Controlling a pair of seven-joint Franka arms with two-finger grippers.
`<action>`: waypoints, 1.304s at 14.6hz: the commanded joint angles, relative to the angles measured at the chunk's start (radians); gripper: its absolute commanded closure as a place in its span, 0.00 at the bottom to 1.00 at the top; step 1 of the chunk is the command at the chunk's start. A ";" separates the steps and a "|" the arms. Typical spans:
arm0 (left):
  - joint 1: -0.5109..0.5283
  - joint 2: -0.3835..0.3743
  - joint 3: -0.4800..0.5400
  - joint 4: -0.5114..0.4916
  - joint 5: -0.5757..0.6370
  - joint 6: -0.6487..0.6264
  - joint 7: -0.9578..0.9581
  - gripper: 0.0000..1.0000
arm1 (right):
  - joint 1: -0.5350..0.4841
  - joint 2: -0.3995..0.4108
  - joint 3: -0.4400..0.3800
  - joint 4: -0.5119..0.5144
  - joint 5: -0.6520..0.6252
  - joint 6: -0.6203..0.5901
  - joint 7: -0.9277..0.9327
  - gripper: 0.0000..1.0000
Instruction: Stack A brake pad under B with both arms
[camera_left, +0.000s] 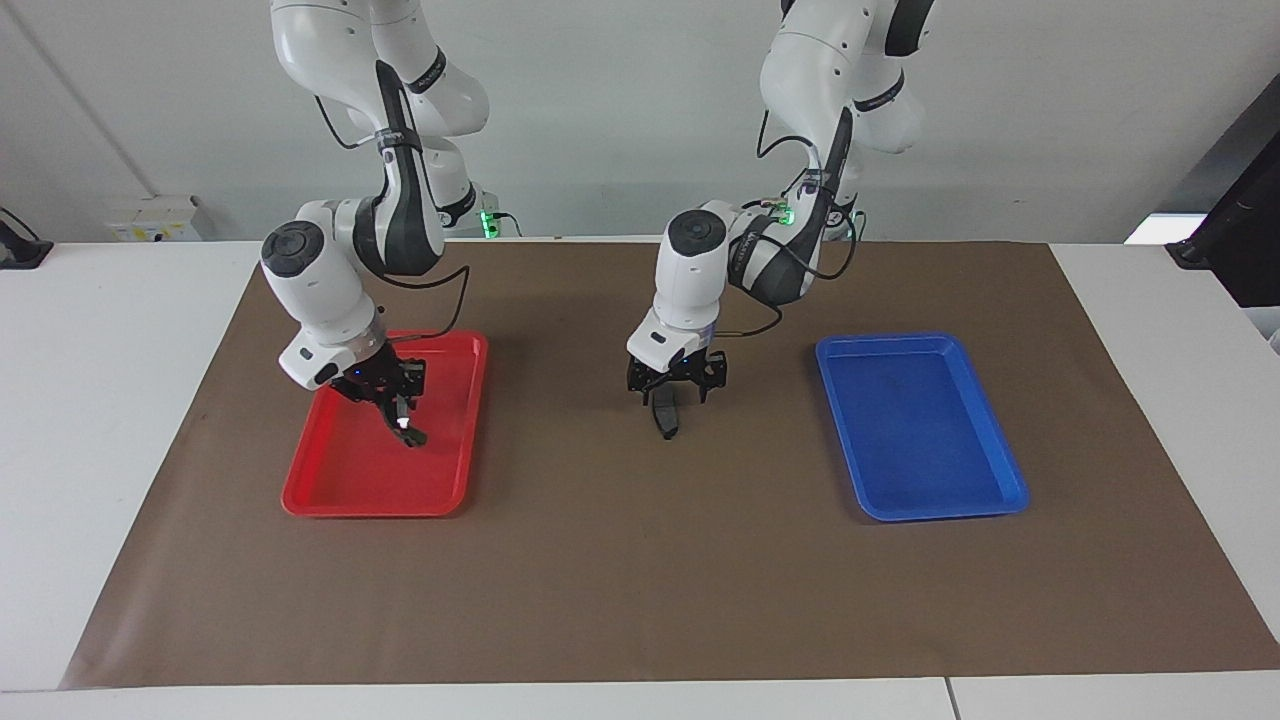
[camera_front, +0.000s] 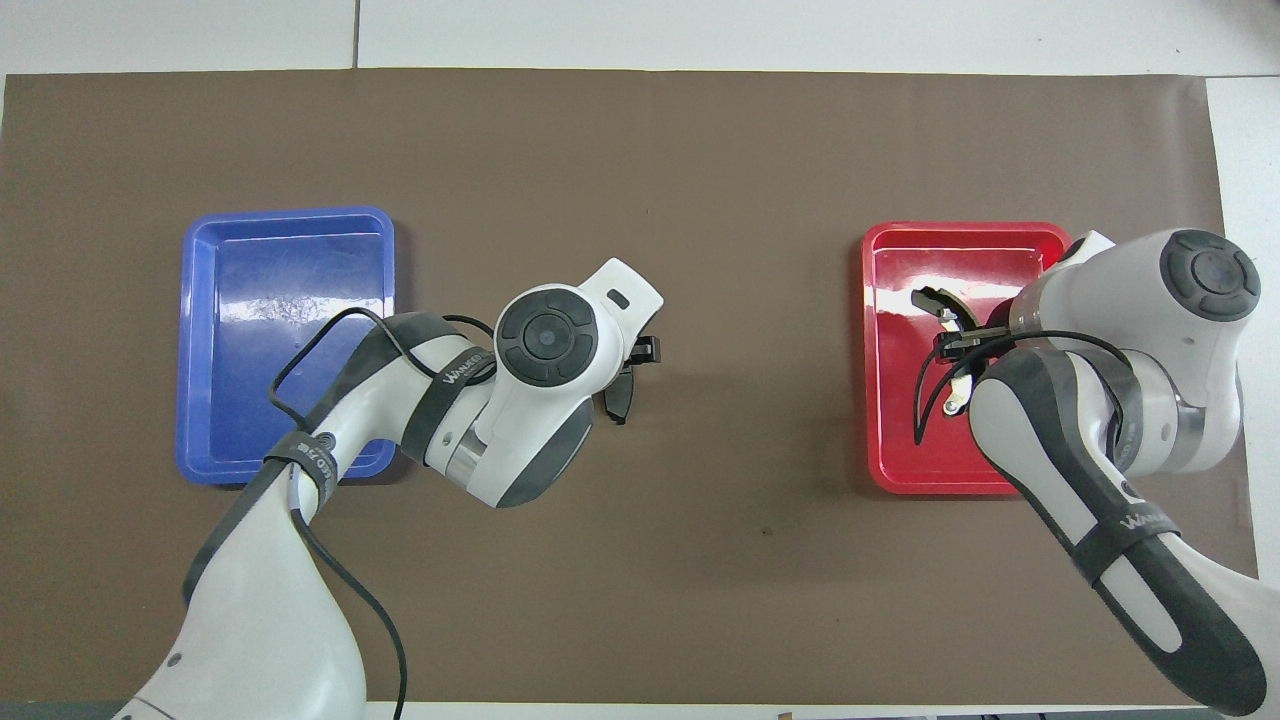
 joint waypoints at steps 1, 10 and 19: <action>0.096 -0.129 -0.001 -0.066 -0.001 -0.089 0.099 0.02 | 0.112 0.009 0.006 0.090 0.017 -0.066 0.078 1.00; 0.431 -0.335 0.002 -0.053 -0.001 -0.359 0.517 0.02 | 0.464 0.220 0.006 0.364 0.006 -0.080 0.650 1.00; 0.620 -0.344 0.008 0.144 -0.032 -0.631 0.743 0.02 | 0.563 0.360 0.006 0.434 -0.058 0.000 0.704 1.00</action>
